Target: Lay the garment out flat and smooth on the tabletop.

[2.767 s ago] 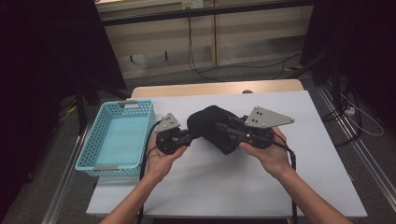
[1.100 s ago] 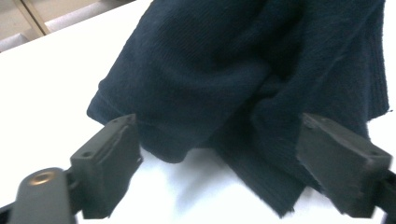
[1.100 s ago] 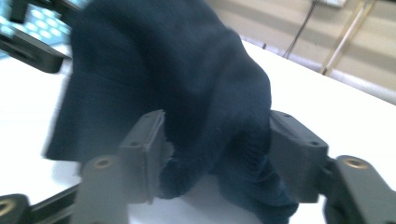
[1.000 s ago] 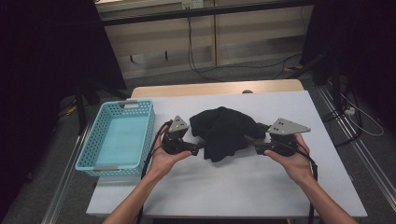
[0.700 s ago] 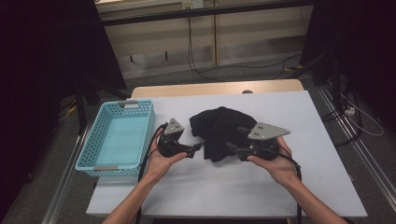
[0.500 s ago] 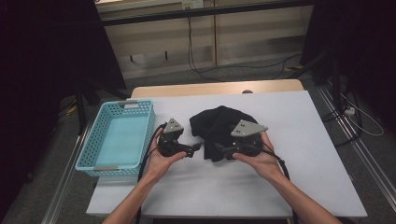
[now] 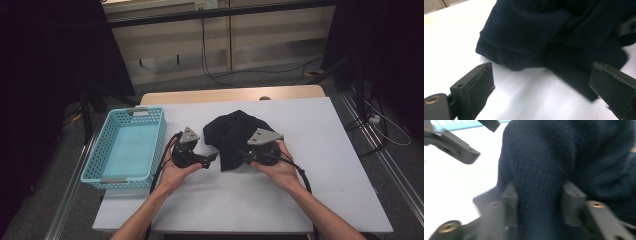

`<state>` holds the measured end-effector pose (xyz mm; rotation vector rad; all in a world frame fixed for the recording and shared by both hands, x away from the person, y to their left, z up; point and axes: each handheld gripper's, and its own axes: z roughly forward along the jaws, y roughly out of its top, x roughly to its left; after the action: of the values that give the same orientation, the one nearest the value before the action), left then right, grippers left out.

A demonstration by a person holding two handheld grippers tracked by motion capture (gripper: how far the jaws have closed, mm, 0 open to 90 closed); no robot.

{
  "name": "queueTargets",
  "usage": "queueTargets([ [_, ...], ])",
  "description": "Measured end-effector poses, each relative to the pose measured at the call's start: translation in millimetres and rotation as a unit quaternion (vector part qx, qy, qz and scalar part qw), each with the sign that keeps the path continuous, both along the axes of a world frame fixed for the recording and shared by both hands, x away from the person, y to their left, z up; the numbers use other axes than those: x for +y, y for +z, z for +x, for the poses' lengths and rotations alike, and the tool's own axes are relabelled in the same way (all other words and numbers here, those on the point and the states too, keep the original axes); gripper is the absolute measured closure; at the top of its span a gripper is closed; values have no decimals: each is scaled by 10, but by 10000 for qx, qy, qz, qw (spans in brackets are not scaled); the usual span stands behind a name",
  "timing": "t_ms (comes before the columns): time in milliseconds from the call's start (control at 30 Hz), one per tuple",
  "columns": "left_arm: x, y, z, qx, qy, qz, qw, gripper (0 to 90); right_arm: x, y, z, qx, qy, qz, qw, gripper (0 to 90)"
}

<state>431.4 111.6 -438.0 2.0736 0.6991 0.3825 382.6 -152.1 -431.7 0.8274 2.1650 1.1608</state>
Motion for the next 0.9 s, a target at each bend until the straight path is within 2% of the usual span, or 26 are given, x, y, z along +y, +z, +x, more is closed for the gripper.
queueTargets([
  [200,-93,-27,18,-148,-6,53,9999,79,-179,205,-125,-67,-11,316,9995,696],
  [300,-137,-7,27,-205,-5,82,9998,155,-318,304,-168,-149,-75,450,9988,759],
  [433,-197,-7,82,-191,7,64,9998,246,-531,406,-193,-229,-354,366,9984,782],
  [567,-220,-34,127,-172,92,47,9998,268,-794,440,-179,-346,-691,314,9965,788],
  [633,-224,-44,136,-194,90,75,9997,298,-939,418,-162,-336,-887,312,9950,789],
  [700,-233,-50,137,-176,11,99,9998,402,-1051,350,-148,-293,-1051,266,9937,788],
  [733,-238,-56,139,-150,-1,86,9999,419,-1094,301,-140,-293,-1121,237,9930,787],
  [867,-264,-60,125,-27,-100,-43,9999,436,-1216,94,-81,-136,-1368,42,9905,782],
  [900,-267,-58,122,-33,-136,-6,9999,434,-1227,63,-63,-122,-1415,-40,9899,779],
])
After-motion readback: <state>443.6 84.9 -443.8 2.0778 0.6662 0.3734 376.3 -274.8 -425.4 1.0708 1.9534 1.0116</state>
